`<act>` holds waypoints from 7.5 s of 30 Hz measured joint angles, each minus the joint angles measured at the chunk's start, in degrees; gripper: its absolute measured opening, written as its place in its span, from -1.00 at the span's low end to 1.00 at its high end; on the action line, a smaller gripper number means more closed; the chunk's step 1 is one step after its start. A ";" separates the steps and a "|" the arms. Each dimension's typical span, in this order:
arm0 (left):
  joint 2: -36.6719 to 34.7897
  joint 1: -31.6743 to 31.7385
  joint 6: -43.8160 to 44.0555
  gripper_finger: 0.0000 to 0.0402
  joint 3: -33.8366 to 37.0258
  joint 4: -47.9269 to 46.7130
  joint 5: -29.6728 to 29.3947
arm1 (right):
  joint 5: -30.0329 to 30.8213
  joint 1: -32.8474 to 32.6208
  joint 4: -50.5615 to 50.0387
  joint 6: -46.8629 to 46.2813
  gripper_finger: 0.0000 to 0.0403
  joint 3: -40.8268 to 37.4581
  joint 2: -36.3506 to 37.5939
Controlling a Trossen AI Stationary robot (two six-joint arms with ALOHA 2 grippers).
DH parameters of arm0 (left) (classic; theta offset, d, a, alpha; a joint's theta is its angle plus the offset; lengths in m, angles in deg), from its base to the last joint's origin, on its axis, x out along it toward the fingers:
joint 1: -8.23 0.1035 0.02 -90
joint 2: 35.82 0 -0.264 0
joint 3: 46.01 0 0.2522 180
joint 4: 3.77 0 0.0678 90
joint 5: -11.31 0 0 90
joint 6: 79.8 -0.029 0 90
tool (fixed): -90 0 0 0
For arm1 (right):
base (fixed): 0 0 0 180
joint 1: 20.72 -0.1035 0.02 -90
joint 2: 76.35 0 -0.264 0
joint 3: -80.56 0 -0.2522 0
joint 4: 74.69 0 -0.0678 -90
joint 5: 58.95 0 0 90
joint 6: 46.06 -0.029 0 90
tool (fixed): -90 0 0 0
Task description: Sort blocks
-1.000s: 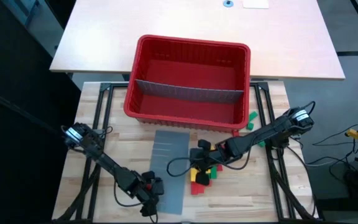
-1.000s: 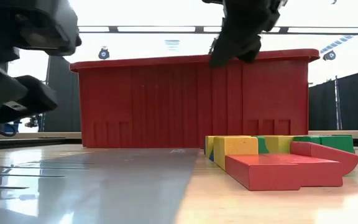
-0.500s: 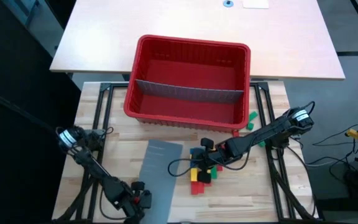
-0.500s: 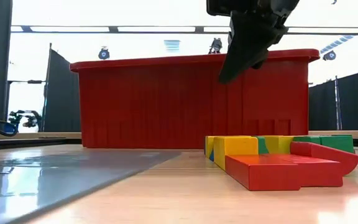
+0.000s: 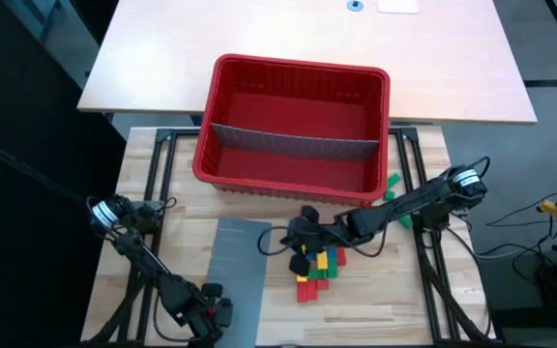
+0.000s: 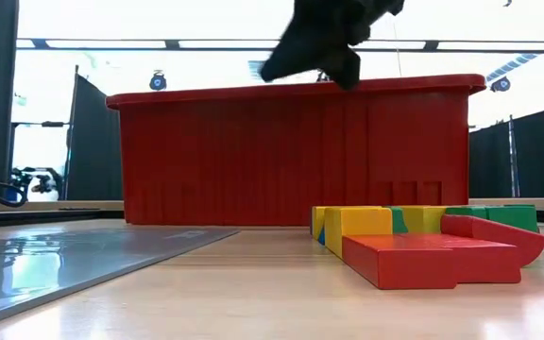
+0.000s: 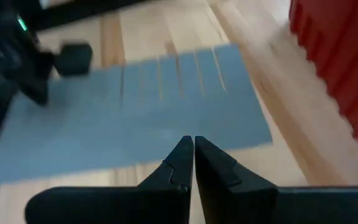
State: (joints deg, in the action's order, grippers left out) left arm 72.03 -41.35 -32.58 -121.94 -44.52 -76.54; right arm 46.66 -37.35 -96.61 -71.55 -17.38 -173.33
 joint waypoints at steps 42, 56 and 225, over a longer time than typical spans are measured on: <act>-0.50 0.47 1.09 -1.00 0.07 0.90 -3.21 | -11.10 1.17 -5.05 2.79 -1.00 21.35 -30.79; -0.98 0.58 1.37 -1.00 -0.02 -2.91 -3.67 | -14.17 0.43 -10.27 2.61 -1.00 20.72 -31.18; 2.32 -15.08 -6.31 0.39 -5.07 -1.42 -25.56 | -19.64 1.87 -8.62 -1.63 -1.00 15.95 -25.02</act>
State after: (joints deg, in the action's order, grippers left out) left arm 74.35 -56.42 -38.89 -127.01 -45.94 -102.09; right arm 27.01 -35.48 -105.23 -73.18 -1.43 -198.35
